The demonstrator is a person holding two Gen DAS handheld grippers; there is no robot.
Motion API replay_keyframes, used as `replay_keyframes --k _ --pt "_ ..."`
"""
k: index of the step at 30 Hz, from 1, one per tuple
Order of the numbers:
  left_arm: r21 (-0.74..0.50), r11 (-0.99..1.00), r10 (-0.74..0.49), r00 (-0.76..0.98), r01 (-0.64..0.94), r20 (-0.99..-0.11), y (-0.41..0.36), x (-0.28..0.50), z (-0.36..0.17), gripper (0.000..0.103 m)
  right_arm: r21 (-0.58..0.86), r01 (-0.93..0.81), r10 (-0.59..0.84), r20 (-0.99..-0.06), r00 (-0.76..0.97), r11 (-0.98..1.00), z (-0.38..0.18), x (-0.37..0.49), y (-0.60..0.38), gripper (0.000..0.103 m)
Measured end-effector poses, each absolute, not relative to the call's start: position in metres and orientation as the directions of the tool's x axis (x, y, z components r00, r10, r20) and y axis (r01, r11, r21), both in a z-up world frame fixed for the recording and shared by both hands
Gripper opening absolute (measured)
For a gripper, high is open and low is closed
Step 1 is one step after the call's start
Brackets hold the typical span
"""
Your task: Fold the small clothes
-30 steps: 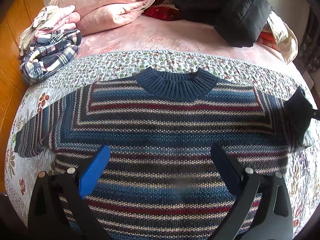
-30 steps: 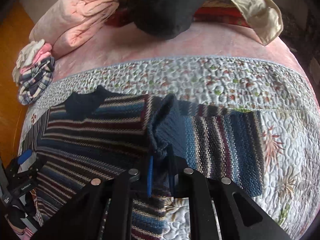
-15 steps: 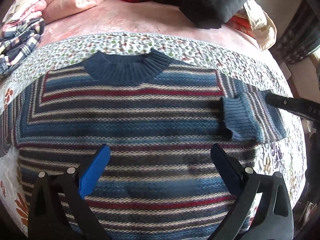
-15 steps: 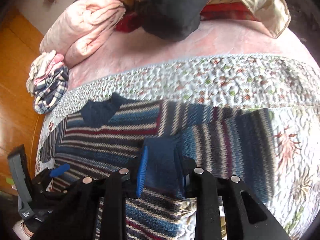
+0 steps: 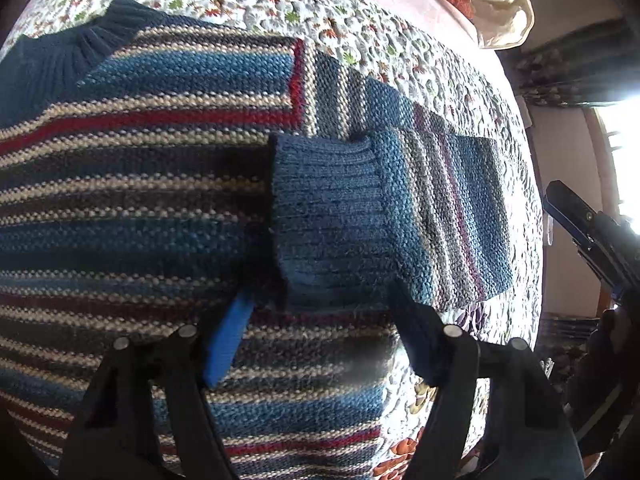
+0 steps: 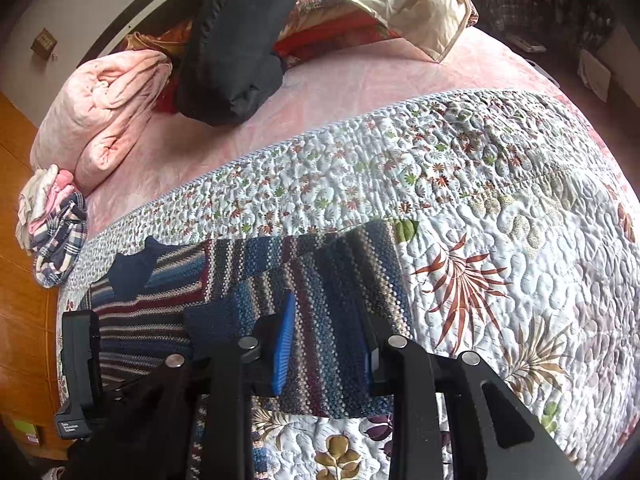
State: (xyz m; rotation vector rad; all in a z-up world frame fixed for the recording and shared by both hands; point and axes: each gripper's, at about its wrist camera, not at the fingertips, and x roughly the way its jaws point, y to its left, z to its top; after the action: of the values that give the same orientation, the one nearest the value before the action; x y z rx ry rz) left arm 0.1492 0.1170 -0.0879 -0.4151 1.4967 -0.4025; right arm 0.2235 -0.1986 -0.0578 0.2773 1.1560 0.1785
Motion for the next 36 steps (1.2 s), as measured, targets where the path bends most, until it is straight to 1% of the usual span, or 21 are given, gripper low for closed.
replay_keyframes --k 1,3,5,7,12,16,20,25,29,31,36 --pt "-0.482 0.876 -0.482 0.047 0.016 -0.875 0.113 0.150 -0.085 0.059 0.308 0.009 0.279 -0.875 0.396 0.951 -0.058 0.223 -0.201 0.028" --pt "-0.443 0.896 -0.444 0.066 0.037 -0.894 0.108 0.152 -0.081 0.042 0.316 0.020 0.282 -0.873 0.398 0.949 -0.058 0.222 -0.206 0.028" --pt "-0.421 0.907 -0.422 0.081 0.025 -0.903 0.110 0.153 -0.078 0.008 0.306 0.025 0.271 -0.876 0.399 0.952 -0.058 0.222 -0.208 0.028" --pt "-0.444 0.896 -0.443 0.096 0.009 -0.892 0.118 0.154 -0.075 0.007 0.294 0.026 0.259 -0.879 0.401 0.956 -0.058 0.220 -0.209 0.028" --pt "-0.458 0.888 -0.453 0.226 0.034 -0.862 0.150 0.145 -0.035 0.005 0.312 0.025 0.279 -0.881 0.383 0.950 -0.062 0.219 -0.210 0.028" --pt "-0.418 0.907 -0.412 0.310 0.052 -0.857 0.187 0.142 -0.006 0.005 0.358 0.004 0.338 -0.884 0.323 0.934 -0.077 0.217 -0.202 0.028" --pt "-0.384 0.923 -0.365 0.345 0.016 -0.865 0.236 0.145 0.007 0.005 0.410 -0.010 0.399 -0.879 0.261 0.912 -0.096 0.213 -0.187 0.028" --pt "-0.324 0.945 -0.281 0.396 -0.043 -0.874 0.302 0.150 0.020 0.005 0.430 -0.122 0.446 -0.867 0.221 0.895 -0.101 0.205 -0.152 0.028" --pt "-0.303 0.947 -0.236 0.413 -0.103 -0.880 0.343 0.149 0.019 0.005 0.469 -0.184 0.499 -0.845 0.191 0.864 -0.100 0.199 -0.124 0.028" --pt "-0.302 0.944 -0.226 0.407 -0.133 -0.885 0.363 0.146 0.014 0.005 0.467 -0.202 0.501 -0.849 0.171 0.861 -0.103 0.199 -0.111 0.028" --pt "-0.264 0.951 -0.197 0.343 -0.162 -0.919 0.377 0.144 -0.023 0.005 0.389 -0.230 0.426 -0.894 0.136 0.892 -0.121 0.194 -0.085 0.028"
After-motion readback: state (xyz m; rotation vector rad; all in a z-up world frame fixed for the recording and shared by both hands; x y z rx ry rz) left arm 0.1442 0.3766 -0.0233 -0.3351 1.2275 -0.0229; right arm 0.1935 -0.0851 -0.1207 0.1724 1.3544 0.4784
